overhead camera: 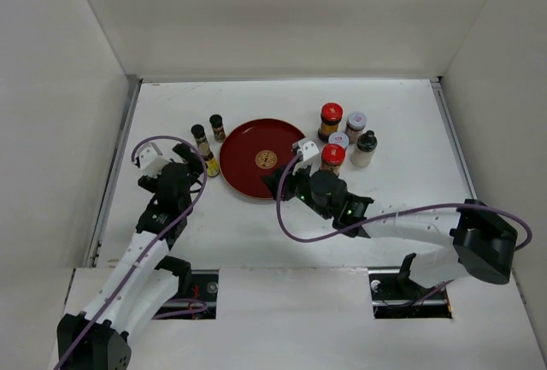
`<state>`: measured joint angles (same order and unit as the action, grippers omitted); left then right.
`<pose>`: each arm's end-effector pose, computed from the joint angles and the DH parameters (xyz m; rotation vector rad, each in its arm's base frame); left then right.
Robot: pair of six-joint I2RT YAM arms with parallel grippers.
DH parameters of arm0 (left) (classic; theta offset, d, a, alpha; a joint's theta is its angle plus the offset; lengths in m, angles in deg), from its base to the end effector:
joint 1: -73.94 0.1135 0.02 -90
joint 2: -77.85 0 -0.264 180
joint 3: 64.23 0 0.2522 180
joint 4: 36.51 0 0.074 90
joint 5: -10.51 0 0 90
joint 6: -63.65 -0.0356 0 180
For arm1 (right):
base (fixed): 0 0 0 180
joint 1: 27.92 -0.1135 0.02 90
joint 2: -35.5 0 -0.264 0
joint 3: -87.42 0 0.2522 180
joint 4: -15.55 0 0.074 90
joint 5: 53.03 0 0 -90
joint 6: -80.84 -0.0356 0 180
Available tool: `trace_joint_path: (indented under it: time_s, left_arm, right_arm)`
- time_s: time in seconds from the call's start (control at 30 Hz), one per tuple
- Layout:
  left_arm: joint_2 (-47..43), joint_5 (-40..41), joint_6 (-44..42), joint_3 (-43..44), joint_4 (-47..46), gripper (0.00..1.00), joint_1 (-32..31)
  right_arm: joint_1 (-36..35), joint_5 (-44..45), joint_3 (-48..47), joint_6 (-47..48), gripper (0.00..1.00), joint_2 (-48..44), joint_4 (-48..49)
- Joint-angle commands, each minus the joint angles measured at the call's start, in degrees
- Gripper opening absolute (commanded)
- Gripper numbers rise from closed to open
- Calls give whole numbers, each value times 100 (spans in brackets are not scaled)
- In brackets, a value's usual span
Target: Organize the condiment bottles
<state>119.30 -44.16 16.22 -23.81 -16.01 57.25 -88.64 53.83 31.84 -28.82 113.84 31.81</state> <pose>0.1689 -0.0291 0.2459 -0.7979 1.6982 -0.1093 0.1589 0.2624 0.2622 -0.3923 1.6999 0.8004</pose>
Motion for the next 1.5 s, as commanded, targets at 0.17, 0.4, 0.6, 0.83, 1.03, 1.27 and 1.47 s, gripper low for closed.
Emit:
trace_joint_path:
  time_s: [0.17,0.4,0.6,0.83,1.03,1.27,1.47]
  left_arm:
    - [-217,-70,-275,156,-340,100,-93]
    - [56,157,-1012,376,-796,100,-725]
    - [222,369,-1497,630,-886,100,-1095]
    - [907,282,-1549,850,-727,41,-1148]
    - [1707,325,-1787,1210,-779,68,-1087]
    - [2296,290,-1840,1421,-911,60,-885]
    - [2859,237,-1848,1536,-1139,55,-656]
  right_arm:
    - [-119,133,-90,173,26,-47,171]
    - [-136,115,130,-38,1,-328,180]
    - [179,371,368,-625,0,-443,145]
    - [602,-174,543,-1101,2,-522,153]
    - [611,-359,640,-1031,23,-461,460]
    - [672,-500,816,-969,41,-478,812]
    - [716,-579,842,-969,43,-461,856]
